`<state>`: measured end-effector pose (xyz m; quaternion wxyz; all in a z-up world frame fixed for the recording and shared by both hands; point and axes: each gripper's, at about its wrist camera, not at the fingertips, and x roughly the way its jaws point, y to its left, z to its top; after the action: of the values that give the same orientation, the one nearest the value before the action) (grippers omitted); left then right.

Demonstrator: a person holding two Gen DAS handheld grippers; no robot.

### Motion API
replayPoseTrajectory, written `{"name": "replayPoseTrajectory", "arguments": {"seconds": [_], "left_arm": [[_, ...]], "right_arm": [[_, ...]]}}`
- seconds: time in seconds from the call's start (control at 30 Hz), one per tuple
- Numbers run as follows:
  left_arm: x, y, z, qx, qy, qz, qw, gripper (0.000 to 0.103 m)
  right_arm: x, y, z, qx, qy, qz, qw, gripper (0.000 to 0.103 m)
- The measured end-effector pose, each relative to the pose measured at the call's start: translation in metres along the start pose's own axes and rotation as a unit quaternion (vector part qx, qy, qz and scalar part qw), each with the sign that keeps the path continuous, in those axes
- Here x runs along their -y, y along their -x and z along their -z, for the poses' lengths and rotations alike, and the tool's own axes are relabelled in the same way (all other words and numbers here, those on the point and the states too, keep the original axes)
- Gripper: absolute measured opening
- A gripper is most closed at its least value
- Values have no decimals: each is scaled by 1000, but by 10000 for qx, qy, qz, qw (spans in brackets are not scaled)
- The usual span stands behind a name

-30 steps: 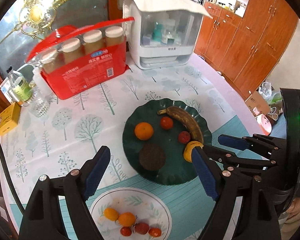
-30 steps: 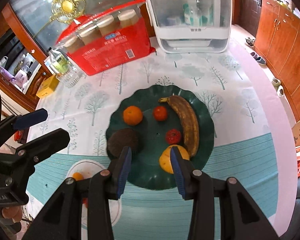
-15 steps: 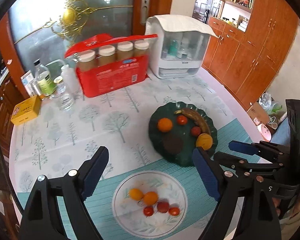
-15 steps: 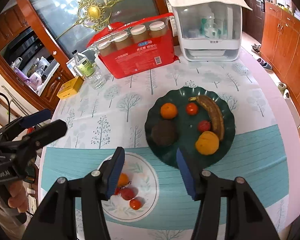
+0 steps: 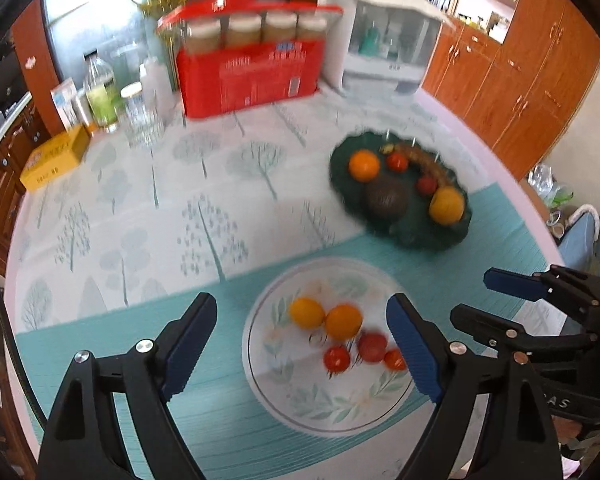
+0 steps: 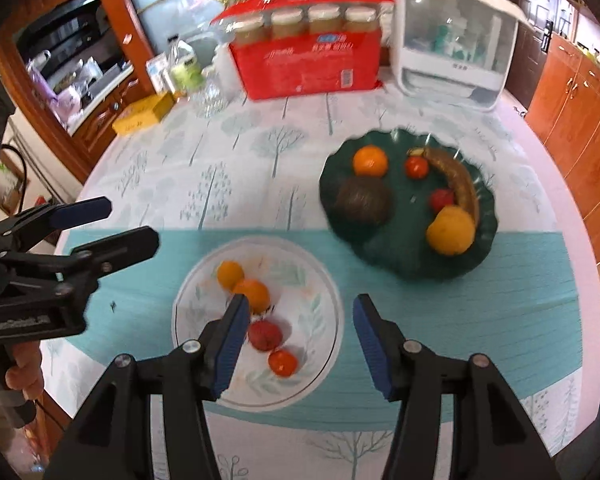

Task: Organize fruits
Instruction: 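Move both open tools back over the white plate, then grasp a cherry tomato with the right tool while the left tool grasps another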

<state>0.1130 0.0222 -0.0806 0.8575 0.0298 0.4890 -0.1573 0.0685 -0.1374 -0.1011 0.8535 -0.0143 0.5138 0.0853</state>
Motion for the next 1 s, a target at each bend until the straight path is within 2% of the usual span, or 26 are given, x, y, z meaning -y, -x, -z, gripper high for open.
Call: {"name": "replayPoseTrajectory", "arguments": {"seconds": [0.2, 0.4, 0.53, 0.7, 0.93, 1.0], "left_arm": [[1, -43, 40, -442, -86, 92, 9989, 86], [0, -72, 60, -781, 6, 238, 9967, 82], [-1, -81, 64, -865, 61, 286, 9958, 80], [1, -92, 64, -993, 110, 378, 9943, 75], [6, -101, 63, -1021, 176, 439, 9937, 72], [7, -103, 63, -1038, 196, 456, 9934, 71]], "right_arm": [[-7, -36, 32, -403, 19, -33, 9992, 54], [-11, -60, 52, -564, 51, -26, 9984, 54], [-14, -71, 56, -543, 169, 9, 9984, 52], [-16, -83, 58, -570, 299, 52, 9979, 40], [-15, -92, 60, -579, 330, -34, 9978, 29], [-14, -92, 60, -560, 328, -61, 9979, 29]]}}
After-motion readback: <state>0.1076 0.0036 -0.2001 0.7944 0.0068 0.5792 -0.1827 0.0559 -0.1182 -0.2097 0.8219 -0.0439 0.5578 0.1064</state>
